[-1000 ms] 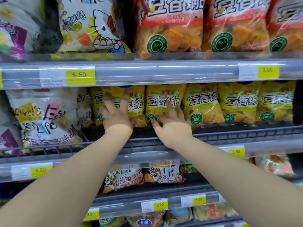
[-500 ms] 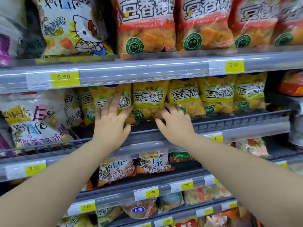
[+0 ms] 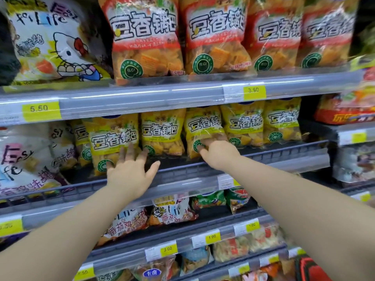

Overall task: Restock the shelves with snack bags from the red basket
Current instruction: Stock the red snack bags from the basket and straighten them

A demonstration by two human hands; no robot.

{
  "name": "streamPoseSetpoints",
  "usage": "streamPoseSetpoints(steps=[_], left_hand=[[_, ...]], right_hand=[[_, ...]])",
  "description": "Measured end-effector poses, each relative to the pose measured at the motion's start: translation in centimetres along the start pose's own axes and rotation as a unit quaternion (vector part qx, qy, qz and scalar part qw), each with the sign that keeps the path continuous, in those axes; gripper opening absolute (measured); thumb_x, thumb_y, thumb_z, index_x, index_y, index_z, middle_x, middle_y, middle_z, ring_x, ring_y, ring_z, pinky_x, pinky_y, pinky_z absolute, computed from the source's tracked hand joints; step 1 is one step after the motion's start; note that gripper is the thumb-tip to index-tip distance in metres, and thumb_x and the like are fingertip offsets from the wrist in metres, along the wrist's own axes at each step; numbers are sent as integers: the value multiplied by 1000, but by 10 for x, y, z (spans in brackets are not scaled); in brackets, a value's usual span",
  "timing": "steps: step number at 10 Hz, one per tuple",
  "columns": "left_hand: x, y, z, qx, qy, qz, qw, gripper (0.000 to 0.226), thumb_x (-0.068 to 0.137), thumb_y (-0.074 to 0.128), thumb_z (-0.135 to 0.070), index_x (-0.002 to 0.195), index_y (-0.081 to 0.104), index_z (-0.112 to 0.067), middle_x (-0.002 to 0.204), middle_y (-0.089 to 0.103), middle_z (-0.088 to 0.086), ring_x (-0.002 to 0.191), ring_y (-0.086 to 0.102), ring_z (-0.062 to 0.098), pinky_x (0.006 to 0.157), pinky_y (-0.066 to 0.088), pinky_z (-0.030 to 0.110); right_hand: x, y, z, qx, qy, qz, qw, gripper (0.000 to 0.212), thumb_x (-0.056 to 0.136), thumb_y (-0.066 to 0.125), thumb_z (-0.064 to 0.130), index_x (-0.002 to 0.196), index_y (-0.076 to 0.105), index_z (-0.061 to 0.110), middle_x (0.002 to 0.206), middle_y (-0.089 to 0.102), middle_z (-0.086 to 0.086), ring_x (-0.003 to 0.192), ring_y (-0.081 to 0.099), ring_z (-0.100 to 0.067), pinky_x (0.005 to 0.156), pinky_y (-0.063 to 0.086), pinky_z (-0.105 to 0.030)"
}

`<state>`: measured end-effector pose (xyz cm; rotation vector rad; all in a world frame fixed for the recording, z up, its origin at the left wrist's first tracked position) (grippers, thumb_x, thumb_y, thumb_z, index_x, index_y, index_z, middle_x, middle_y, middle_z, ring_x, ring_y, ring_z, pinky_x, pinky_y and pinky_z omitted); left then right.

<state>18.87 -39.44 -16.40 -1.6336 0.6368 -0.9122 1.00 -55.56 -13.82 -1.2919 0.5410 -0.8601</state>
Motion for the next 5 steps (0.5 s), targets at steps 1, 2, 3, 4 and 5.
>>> streamPoseSetpoints(steps=[1,2,3,4,5], left_hand=[[3,0,4,15,-45,13,999,80,81,8,-79,150,10,-39,161,-8,5,147,-3,26,111,14,61],[3,-2,4,13,-88,4,996,84,81,10,-80,151,10,-34,161,-7,6,148,-1,26,109,19,60],[1,-3,3,15,-101,-7,995,83,83,14,-79,152,13,-33,161,-2,6,147,4,27,108,24,57],[0,-14,-1,4,-108,-1,994,77,87,21,-75,148,25,-29,160,9,10,144,17,34,107,29,56],[-2,-30,-11,23,-90,25,995,67,90,32,-66,140,36,-22,148,31,17,128,39,41,101,38,54]], right_hand=[[5,10,4,-10,11,23,1000,50,99,22,49,146,29,31,156,18,-17,132,39,-34,98,37,-43],[9,13,3,-20,23,34,999,52,99,19,52,148,22,35,159,-2,-14,138,29,-34,103,32,-44],[5,9,-1,-7,9,41,999,52,99,20,53,148,23,36,159,-4,-13,140,23,-38,107,27,-46],[-7,0,-9,1,-8,2,1000,49,98,28,51,143,36,33,152,25,-15,131,34,-38,101,32,-45],[-19,-18,-18,-20,-39,-7,999,49,96,33,53,140,39,31,141,40,-14,126,38,-37,96,34,-45]])
Point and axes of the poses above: each hand's wrist, its own x-axis towards the middle knuckle, its own y-axis out of the palm, z = x × y, the point moved 3 cm from there along x, towards the middle knuckle
